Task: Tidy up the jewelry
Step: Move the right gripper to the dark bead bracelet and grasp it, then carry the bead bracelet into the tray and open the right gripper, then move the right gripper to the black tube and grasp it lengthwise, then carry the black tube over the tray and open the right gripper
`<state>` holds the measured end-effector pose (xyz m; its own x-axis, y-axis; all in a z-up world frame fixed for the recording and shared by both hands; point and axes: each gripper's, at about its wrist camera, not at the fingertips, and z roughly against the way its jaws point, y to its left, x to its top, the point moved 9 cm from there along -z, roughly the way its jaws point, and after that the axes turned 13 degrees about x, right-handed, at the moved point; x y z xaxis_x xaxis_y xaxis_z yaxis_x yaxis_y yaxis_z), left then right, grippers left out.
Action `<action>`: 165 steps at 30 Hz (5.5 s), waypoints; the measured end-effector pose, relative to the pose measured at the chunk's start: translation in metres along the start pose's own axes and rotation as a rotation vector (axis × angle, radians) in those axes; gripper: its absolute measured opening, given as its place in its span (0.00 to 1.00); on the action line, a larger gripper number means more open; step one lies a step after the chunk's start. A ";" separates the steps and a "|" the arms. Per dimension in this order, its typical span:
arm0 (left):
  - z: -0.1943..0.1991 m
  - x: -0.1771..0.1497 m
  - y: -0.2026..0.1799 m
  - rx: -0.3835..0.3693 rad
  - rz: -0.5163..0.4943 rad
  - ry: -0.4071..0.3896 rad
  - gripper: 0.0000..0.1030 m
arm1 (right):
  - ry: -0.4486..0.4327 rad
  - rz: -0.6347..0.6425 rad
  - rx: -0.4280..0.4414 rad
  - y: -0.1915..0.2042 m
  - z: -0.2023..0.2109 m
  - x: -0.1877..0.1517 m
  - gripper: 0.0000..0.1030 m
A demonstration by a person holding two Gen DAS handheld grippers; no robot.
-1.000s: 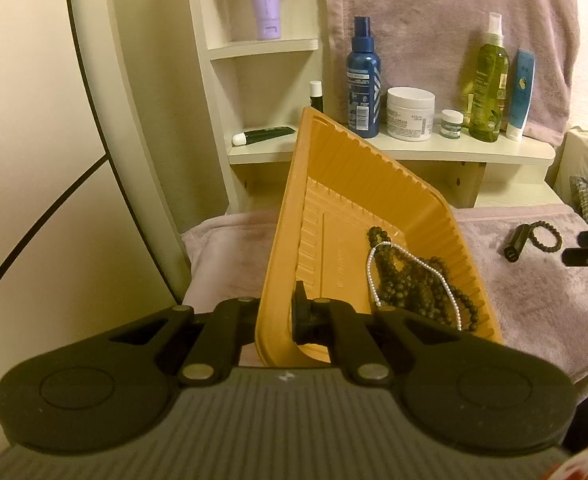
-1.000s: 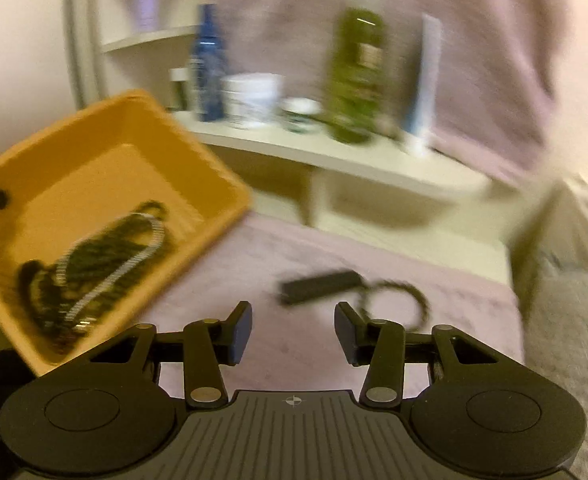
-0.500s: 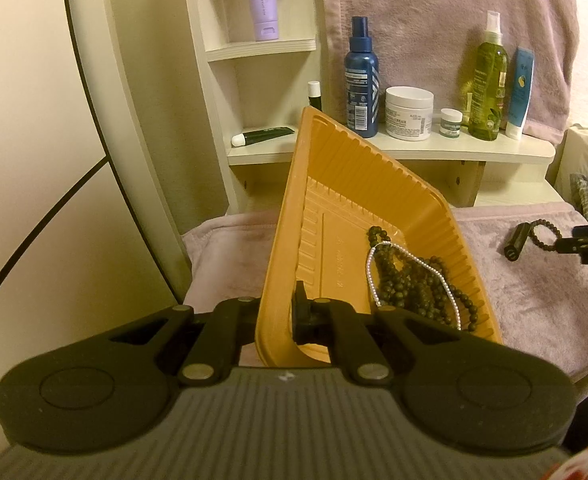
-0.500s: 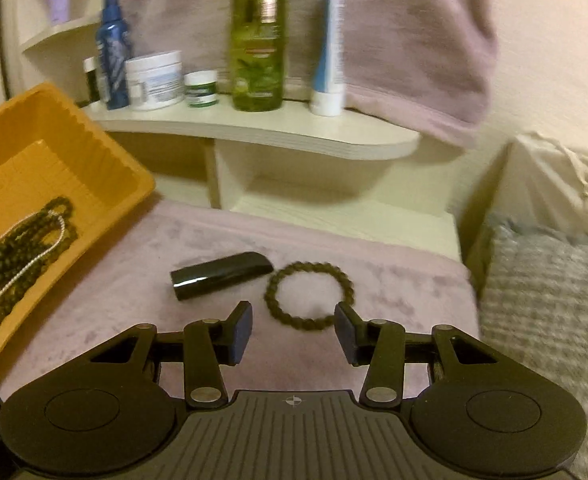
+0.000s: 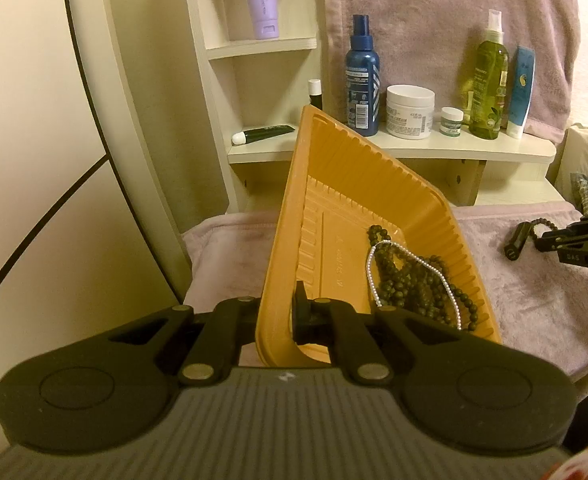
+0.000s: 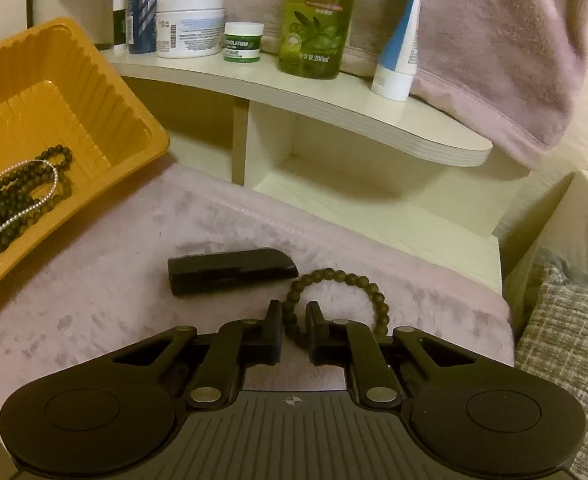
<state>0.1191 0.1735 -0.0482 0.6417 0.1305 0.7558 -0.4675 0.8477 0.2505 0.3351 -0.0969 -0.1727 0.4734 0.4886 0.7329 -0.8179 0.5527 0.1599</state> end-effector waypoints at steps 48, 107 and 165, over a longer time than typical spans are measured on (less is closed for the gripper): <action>0.002 0.001 -0.002 -0.001 -0.003 -0.003 0.05 | -0.202 0.062 0.436 0.179 0.067 0.097 0.06; 0.001 0.003 -0.002 -0.004 -0.003 -0.004 0.06 | -0.104 -0.086 0.156 0.030 0.039 0.013 0.95; -0.001 0.001 0.001 -0.003 -0.002 0.005 0.05 | -0.156 0.149 0.541 0.145 0.044 0.051 0.75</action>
<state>0.1203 0.1749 -0.0477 0.6455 0.1312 0.7524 -0.4642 0.8497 0.2500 0.2259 -0.0219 -0.0830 0.3199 0.4067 0.8557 -0.9423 0.0423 0.3322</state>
